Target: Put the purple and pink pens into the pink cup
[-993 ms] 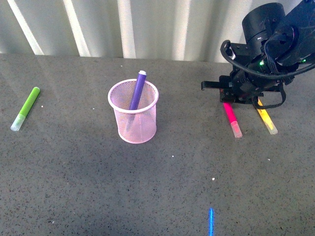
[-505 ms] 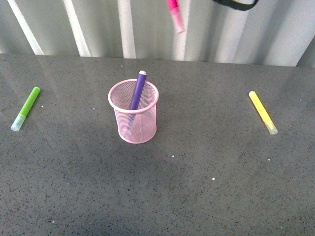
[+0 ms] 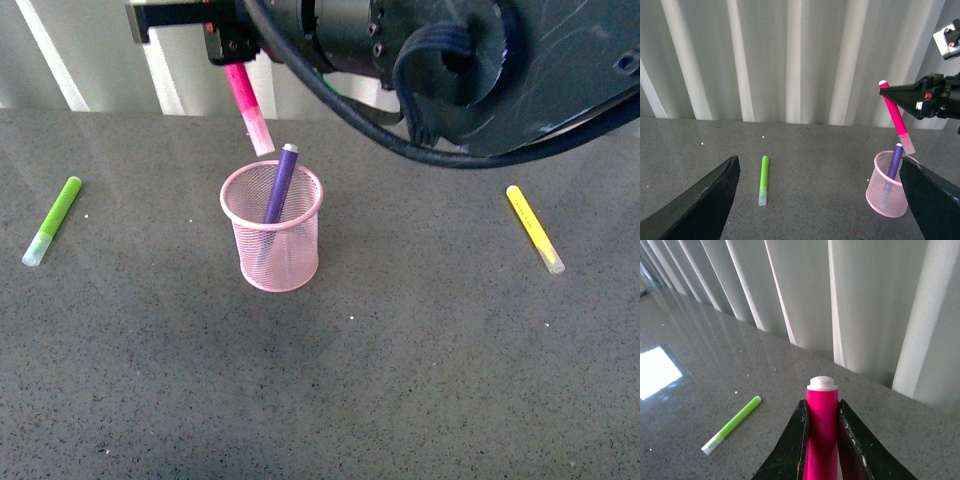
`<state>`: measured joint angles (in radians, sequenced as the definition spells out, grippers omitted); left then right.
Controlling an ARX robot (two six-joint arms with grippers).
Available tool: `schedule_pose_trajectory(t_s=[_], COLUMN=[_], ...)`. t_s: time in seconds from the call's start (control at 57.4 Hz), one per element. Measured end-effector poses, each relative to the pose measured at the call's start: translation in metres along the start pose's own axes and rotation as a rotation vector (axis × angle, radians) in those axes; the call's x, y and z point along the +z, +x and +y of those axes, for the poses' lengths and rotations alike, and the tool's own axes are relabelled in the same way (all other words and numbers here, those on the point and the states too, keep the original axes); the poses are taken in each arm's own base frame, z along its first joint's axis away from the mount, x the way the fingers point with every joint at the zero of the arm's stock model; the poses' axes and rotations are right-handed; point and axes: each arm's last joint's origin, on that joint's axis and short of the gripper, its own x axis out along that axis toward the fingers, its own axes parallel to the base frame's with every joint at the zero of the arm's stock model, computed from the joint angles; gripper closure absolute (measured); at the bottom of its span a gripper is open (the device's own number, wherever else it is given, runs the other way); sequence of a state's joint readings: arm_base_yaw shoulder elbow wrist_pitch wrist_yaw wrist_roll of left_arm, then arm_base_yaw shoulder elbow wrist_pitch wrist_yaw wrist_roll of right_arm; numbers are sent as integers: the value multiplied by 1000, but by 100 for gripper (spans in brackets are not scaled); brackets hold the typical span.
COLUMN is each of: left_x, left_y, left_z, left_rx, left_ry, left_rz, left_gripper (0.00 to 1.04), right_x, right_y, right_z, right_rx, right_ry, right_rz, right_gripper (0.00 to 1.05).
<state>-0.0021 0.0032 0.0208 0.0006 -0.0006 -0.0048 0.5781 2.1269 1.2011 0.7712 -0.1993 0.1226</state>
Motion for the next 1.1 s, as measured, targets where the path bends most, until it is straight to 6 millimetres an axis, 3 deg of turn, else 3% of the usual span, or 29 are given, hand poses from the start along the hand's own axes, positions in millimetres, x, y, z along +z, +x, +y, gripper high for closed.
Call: schedule_pose_trajectory(t_s=[0.209,0.836,1.097], left_x=[0,0,0], left_y=[0,0,0], left_z=[0,0,0], left_rx=[0,0,0], left_ry=[0,0,0], left_rz=[0,0,0], left_gripper=[7,7,7], right_x=[-16,-31,-31], right_y=[4,7,7], right_z=[-1,-5,-9], right_rx=[-15,-33,-41], right_ry=[13,18,34], right_rz=[35,75,72], right_gripper=[93,94,48])
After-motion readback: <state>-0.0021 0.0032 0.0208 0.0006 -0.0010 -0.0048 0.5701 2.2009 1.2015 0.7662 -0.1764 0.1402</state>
